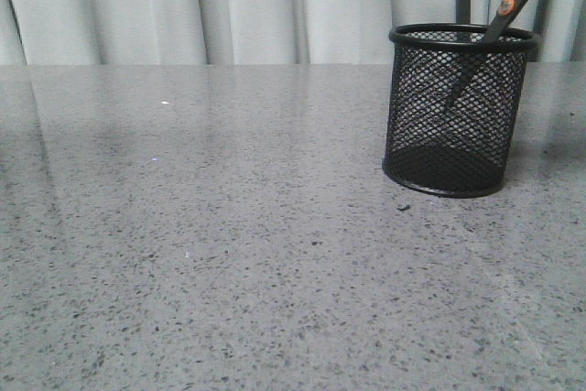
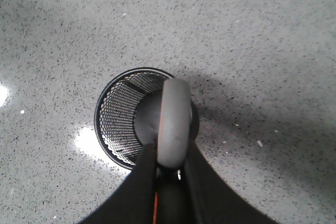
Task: Put scissors into bucket
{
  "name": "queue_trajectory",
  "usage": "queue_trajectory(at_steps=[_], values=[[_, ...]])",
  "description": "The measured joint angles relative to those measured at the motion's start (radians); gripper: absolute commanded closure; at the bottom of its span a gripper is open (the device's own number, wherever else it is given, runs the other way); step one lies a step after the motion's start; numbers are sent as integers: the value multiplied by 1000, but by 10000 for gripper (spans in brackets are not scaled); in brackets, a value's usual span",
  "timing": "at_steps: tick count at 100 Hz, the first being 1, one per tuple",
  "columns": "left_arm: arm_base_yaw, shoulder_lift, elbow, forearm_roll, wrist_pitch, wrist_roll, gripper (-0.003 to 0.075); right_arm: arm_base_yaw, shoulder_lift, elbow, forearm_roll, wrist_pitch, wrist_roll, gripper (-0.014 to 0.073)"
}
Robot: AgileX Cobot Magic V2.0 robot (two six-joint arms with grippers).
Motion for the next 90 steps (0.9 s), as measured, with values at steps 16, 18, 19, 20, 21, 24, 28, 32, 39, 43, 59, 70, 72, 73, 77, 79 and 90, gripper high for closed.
queue_trajectory(at_steps=[16,18,19,20,21,24,28,32,39,43,59,70,72,73,77,79,90], values=[[0,0,0,0,0,-2,261,26,33,0,-2,-2,0,642],[0,0,0,0,0,-2,261,30,36,0,-2,-2,-2,642],[0,0,0,0,0,-2,261,31,39,0,-2,-2,-2,642],[0,0,0,0,0,-2,261,31,41,0,-2,-2,-2,642],[0,0,0,0,0,-2,261,33,41,0,-2,-2,-2,642],[0,0,0,0,0,-2,261,36,45,0,-2,-2,-2,642],[0,0,0,0,0,-2,261,40,51,0,-2,-2,-2,642],[0,0,0,0,0,-2,261,43,58,0,-2,-2,-4,641],[0,0,0,0,0,-2,261,46,64,0,-2,-2,-3,641],[0,0,0,0,0,-2,261,46,66,0,-4,-2,-3,640],[0,0,0,0,0,-2,261,46,66,0,-4,-4,-11,524],[0,0,0,0,0,-2,261,46,66,0,-4,-4,-11,419],[0,0,0,0,0,-2,261,46,66,0,-4,-4,-12,407],[0,0,0,0,0,-2,261,46,66,0,-4,-6,-12,404],[0,0,0,0,0,-2,261,46,66,0,-4,-6,-12,386],[0,0,0,0,0,-2,261,46,66,0,-4,-6,-13,380],[0,0,0,0,0,-2,261,46,66,-2,-15,-8,-13,350]])
